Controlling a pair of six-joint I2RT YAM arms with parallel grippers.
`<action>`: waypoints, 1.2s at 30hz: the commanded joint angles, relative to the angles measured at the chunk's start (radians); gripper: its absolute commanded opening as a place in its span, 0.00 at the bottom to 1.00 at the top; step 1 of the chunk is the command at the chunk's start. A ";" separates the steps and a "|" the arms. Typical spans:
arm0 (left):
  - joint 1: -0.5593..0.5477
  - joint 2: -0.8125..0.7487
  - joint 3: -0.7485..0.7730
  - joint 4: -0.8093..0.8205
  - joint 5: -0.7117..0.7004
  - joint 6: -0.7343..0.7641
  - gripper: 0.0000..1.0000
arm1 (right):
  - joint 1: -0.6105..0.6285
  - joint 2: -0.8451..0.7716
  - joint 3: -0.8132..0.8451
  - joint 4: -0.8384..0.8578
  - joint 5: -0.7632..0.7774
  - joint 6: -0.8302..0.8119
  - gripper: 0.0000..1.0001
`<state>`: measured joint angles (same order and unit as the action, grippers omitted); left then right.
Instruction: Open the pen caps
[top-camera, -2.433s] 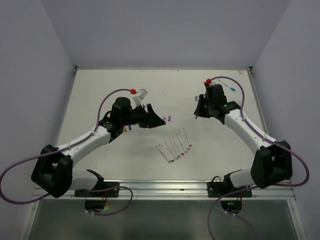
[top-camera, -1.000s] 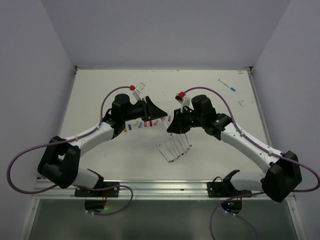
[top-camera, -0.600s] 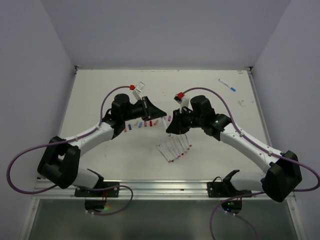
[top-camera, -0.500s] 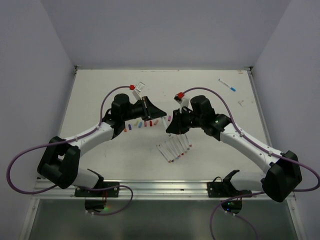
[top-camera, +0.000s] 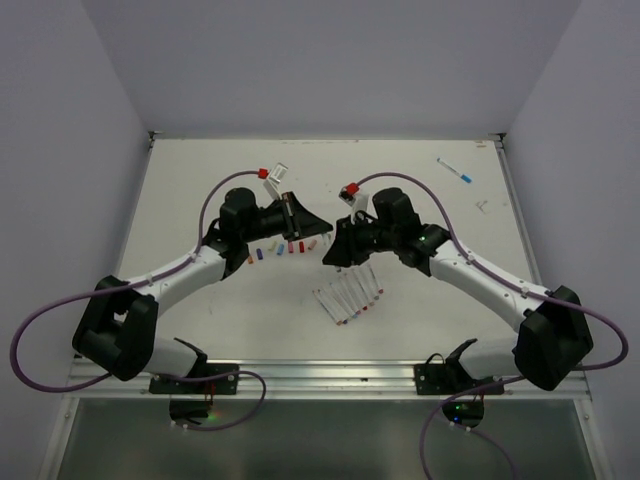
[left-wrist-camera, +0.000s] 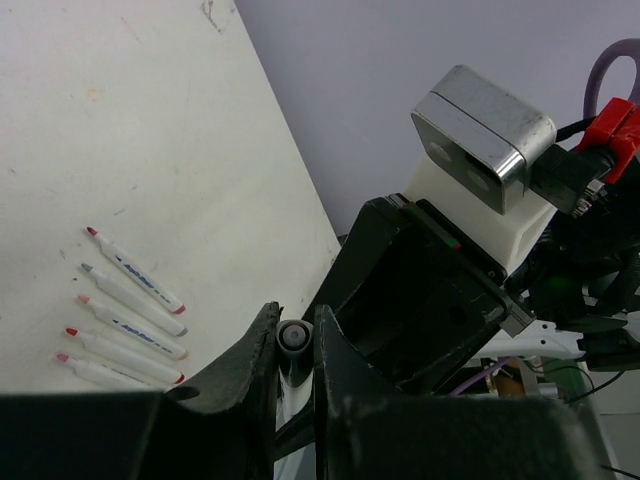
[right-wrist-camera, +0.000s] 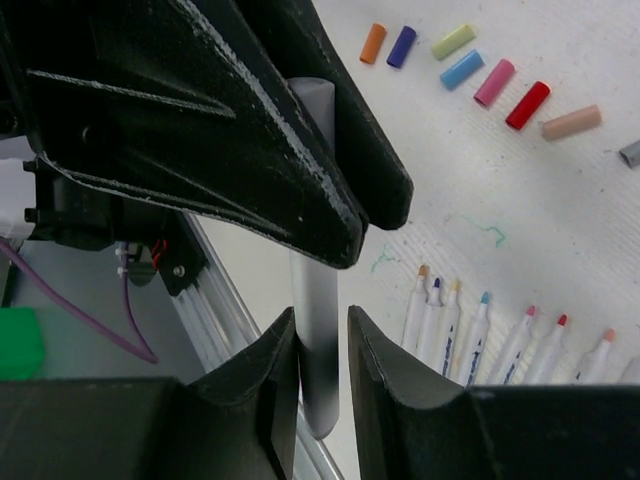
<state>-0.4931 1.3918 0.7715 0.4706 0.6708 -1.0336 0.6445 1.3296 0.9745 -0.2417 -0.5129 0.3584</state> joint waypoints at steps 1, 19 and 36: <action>-0.001 -0.031 -0.001 0.048 0.044 -0.017 0.00 | 0.003 0.028 0.046 0.094 -0.038 0.016 0.27; -0.010 0.162 0.288 -0.447 -0.336 0.139 0.00 | 0.251 0.092 0.021 -0.209 1.111 -0.052 0.00; -0.074 0.282 0.327 -0.371 -0.287 0.175 0.00 | -0.014 0.003 -0.068 -0.281 0.857 -0.071 0.00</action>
<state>-0.5400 1.6581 1.0466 0.0624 0.3809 -0.8867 0.6456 1.3319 0.9062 -0.5060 0.4210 0.3122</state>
